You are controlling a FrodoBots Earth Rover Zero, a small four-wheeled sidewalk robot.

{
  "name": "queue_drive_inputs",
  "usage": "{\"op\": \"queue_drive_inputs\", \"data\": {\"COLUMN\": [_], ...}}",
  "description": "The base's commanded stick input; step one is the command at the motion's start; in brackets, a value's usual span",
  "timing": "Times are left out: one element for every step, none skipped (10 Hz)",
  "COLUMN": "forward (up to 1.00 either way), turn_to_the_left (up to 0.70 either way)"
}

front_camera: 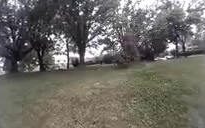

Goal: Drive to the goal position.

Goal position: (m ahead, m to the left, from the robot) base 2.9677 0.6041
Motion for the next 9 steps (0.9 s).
{"op": "queue_drive_inputs", "data": {"forward": [0.50,0.50,0.50,0.50,0.50,0.50,0.50,0.50,0.50], "turn_to_the_left": [0.00,0.00,0.00,0.00,0.00,0.00,0.00,0.00,0.00]}}
